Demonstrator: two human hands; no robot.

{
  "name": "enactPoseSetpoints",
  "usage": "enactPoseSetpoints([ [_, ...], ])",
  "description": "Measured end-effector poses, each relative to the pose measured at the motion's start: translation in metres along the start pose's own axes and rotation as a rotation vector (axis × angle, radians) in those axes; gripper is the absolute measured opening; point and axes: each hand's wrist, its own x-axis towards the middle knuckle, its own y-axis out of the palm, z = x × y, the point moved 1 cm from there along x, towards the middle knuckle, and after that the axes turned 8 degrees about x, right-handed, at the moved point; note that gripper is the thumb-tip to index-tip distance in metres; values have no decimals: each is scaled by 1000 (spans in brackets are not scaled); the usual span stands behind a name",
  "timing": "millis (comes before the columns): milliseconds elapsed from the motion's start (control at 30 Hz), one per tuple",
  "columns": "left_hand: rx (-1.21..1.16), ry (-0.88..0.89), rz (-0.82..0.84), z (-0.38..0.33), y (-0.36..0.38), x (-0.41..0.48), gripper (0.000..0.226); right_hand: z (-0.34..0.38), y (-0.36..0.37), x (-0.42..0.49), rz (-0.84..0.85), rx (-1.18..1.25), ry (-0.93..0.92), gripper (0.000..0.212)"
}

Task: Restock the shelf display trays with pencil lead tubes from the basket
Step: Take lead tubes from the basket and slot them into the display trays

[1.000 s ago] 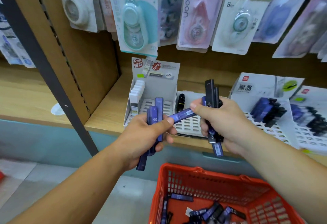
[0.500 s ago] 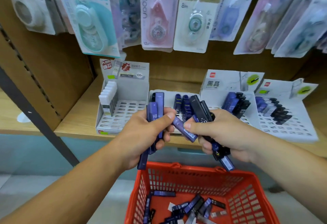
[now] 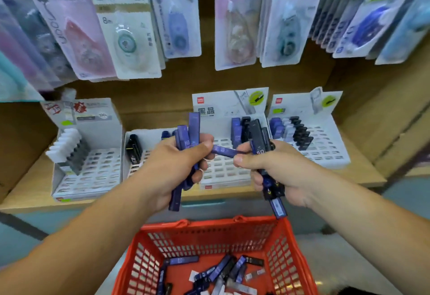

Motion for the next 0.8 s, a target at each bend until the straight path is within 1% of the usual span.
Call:
enactPoseSetpoints([
  [100, 60, -59, -36, -11, 19, 17, 19, 0, -17, 8, -29, 29, -26, 28],
  [200, 131, -68, -84, -19, 26, 34, 14, -3, -31, 16, -55, 31, -24, 22],
  [233, 210, -38, -120, -22, 25, 40, 11, -5, -36, 19, -76, 35, -11, 19],
  [333, 598, 139, -218, -26, 26, 57, 4, -10, -47, 24, -110, 81, 62, 17],
  [400, 756, 244, -210, -22, 31, 68, 6, -10, -49, 25, -96, 85, 103, 15],
  [467, 868, 298, -177, -14, 36, 79, 8, -10, -50, 25, -80, 102, 129, 14],
  [533, 883, 315, -148, -5, 39, 88, 6, -9, -52, 24, -56, 147, 151, 10],
  [633, 914, 345, -144, 2, 41, 95, 9, -9, -54, 24, -14, 216, 184, 12],
  [700, 958, 362, -136, 1, 40, 97, 9, -8, -54, 24, 8, 254, 191, 13],
  [800, 1055, 398, -77, -5, 40, 97, 11, -5, -54, 24, 36, 293, 178, 13],
])
